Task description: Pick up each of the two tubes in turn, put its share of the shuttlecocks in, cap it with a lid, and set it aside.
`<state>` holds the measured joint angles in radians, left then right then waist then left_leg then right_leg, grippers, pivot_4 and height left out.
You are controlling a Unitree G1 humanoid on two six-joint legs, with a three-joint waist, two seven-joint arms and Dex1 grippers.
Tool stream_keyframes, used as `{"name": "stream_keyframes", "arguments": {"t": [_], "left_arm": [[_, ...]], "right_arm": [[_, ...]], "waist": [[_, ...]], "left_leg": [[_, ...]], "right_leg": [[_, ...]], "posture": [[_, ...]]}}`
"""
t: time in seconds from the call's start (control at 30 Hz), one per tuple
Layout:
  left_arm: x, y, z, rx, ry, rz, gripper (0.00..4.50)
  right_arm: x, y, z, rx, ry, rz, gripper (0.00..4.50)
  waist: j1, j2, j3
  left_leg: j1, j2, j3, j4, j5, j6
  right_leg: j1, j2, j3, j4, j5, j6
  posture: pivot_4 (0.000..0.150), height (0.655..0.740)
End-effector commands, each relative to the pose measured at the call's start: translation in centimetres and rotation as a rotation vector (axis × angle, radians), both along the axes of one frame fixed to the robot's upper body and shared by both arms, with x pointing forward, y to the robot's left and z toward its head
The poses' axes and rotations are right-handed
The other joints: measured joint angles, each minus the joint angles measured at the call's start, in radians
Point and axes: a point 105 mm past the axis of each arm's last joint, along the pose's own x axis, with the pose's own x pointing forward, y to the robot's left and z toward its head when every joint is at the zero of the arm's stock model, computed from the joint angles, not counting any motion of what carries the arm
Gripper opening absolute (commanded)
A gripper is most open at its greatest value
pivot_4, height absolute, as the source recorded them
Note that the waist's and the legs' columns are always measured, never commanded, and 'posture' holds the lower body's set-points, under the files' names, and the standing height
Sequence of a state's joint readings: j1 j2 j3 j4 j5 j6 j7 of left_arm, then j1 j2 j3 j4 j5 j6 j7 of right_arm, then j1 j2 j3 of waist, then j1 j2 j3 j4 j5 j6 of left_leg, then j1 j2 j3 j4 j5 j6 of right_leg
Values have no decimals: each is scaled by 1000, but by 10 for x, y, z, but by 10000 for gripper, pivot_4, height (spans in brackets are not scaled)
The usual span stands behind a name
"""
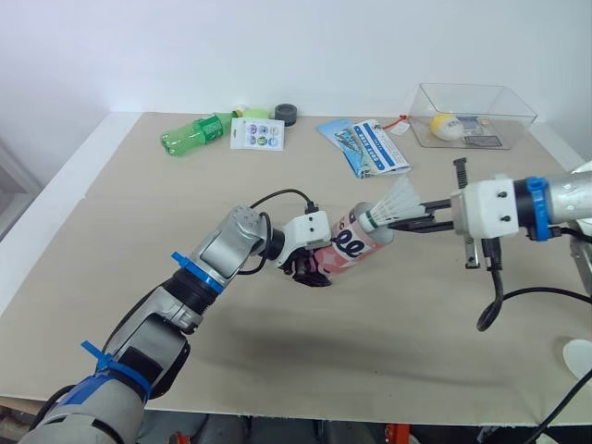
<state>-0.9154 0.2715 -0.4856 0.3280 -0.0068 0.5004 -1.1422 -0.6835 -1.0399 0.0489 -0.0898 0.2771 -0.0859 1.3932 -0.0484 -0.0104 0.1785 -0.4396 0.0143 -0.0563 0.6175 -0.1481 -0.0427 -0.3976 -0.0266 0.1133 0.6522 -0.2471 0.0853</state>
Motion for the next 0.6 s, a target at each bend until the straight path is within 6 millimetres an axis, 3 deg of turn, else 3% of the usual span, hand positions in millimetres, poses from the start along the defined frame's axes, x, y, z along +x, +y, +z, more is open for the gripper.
{"name": "stream_keyframes", "arguments": {"t": [0.03, 0.13, 0.17, 0.27, 0.37, 0.5, 0.6], "left_arm": [[2, -1, 6, -9, -25, 2, 36426], [0, -1, 6, -8, -23, 0, 36426], [-1, -1, 6, -8, -22, 0, 36426], [0, 0, 5, -9, -21, 3, 36426], [0, 0, 5, -8, -22, 5, 36426], [0, -1, 6, -10, -24, -1, 36426], [-1, -4, 7, -13, -32, -10, 36426]], "right_arm": [[-1, 7, 8, 2, -10, 36, 3434], [-2, 10, 14, 37, 21, 46, 15681], [-3, 10, 18, 50, 25, 47, 17937], [-8, 7, 31, 100, 60, 32, 34254], [-10, 4, 56, 253, 121, -12, 44483], [5, -8, 74, 370, 118, -115, 44483], [12, -2, 47, 244, 157, -120, 35006]], "waist": [[0, 0, 0], [0, 0, 0], [0, 0, 0], [0, 0, 0], [0, 0, 0], [0, 0, 0], [0, 0, 0]], "left_leg": [[0, 0, 0, 0, 0, 0], [0, 0, 0, 0, 0, 0], [0, 0, 0, 0, 0, 0], [0, 0, 0, 0, 0, 0], [0, 0, -1, 0, 0, 0], [0, 0, 0, 0, 0, 0], [0, 1, 0, 0, 0, 0]], "right_leg": [[0, 0, 0, 0, 0, 0], [0, 0, 0, 0, 0, 0], [0, 0, 0, 0, 0, 0], [0, 0, 0, 0, 0, 1], [0, 0, 0, 0, 0, 0], [-1, 0, 0, 1, 0, -1], [-1, 0, -1, 0, 0, -2]], "posture": [[1500, 7400], [1500, 7400], [1500, 7400], [1500, 7400], [1500, 7400], [1500, 7400], [1500, 7400]]}}
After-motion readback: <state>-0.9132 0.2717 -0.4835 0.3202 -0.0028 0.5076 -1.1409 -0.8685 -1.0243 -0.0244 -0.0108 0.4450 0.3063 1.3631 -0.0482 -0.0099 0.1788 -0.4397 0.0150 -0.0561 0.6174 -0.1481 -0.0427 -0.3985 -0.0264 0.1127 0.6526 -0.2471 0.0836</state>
